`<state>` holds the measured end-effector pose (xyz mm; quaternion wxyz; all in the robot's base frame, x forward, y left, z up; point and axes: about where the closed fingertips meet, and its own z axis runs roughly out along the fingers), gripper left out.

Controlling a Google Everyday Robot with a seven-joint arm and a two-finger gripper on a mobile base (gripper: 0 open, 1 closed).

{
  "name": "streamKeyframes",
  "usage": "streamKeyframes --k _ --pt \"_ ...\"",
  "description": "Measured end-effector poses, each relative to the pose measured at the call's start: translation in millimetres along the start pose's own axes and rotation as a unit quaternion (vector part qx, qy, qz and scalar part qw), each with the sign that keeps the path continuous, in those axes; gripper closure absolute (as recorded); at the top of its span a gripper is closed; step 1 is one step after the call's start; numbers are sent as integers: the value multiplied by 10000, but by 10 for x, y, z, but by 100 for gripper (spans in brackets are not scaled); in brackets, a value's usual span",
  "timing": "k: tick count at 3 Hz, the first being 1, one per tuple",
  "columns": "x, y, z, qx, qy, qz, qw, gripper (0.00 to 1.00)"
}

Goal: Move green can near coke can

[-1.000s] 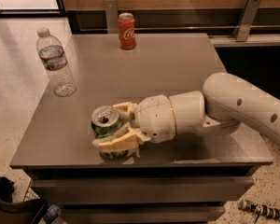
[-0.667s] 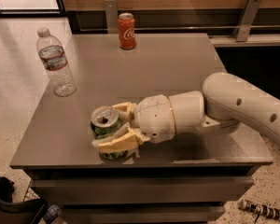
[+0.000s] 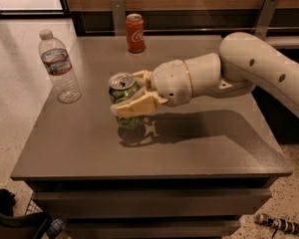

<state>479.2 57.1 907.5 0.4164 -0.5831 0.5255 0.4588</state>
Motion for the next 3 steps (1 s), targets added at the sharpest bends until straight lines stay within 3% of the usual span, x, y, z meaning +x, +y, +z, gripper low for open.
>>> streamKeyframes --k 1,2,3 --pt "-238 -563 -330 408 185 -2 9990 100" --pt "-429 -1139 -718 993 91 -80 9950 100" --pt "-564 -1695 -1174 1784 -366 -270 9829 100"
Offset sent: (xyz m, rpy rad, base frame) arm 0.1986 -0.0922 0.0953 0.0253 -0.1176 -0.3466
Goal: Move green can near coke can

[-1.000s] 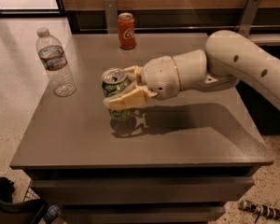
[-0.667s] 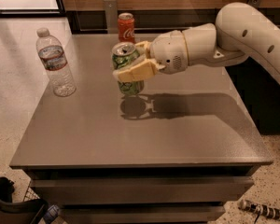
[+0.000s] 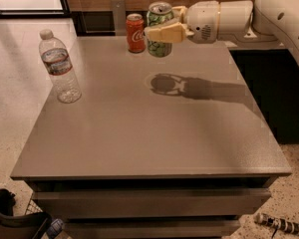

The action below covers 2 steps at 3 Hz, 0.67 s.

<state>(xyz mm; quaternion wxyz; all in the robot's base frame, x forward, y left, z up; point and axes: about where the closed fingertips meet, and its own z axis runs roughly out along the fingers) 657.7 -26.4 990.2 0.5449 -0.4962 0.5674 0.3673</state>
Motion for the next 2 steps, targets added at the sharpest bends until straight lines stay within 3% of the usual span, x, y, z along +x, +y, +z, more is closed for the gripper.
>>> streamKeyframes --k 1,2 --pt "-53 -378 -154 568 -363 -91 9977 100" --pt "30 -605 -336 1163 -415 -28 9923 100"
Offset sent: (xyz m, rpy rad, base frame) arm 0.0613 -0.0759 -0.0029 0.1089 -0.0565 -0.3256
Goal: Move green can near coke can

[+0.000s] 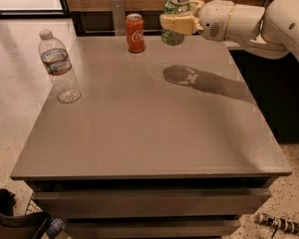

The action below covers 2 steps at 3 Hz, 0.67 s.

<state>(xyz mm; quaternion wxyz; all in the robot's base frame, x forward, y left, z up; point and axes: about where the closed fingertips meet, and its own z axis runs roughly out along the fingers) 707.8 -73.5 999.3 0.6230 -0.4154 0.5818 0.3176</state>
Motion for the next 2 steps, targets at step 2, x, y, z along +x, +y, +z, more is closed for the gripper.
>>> streamKeyframes --k 2 --pt "64 -118 132 -39 137 205 9997 100"
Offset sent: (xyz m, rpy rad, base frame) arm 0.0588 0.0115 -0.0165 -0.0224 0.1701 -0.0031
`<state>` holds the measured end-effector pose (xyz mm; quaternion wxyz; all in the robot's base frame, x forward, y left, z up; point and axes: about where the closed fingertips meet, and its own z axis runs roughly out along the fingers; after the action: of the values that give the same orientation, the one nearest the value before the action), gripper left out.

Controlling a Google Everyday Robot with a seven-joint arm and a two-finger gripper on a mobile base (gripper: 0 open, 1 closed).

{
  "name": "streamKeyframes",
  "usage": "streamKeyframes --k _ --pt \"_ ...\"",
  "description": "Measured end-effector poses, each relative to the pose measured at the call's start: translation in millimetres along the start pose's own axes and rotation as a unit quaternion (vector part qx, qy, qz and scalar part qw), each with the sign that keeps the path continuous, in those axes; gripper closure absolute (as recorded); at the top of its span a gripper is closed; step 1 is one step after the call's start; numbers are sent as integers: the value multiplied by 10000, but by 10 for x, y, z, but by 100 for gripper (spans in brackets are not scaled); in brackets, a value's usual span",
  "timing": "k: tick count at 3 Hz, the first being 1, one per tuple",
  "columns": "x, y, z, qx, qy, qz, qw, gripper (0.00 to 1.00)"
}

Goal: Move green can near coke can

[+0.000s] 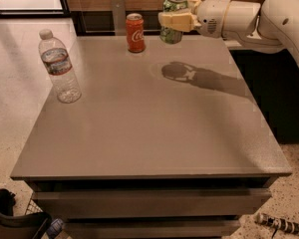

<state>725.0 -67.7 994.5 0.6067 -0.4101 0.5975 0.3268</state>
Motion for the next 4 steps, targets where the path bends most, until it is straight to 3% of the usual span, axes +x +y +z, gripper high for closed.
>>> streamKeyframes --k 2,4 --pt "583 -496 472 -31 540 473 9974 100" --pt "1049 -669 631 240 858 777 9930 100"
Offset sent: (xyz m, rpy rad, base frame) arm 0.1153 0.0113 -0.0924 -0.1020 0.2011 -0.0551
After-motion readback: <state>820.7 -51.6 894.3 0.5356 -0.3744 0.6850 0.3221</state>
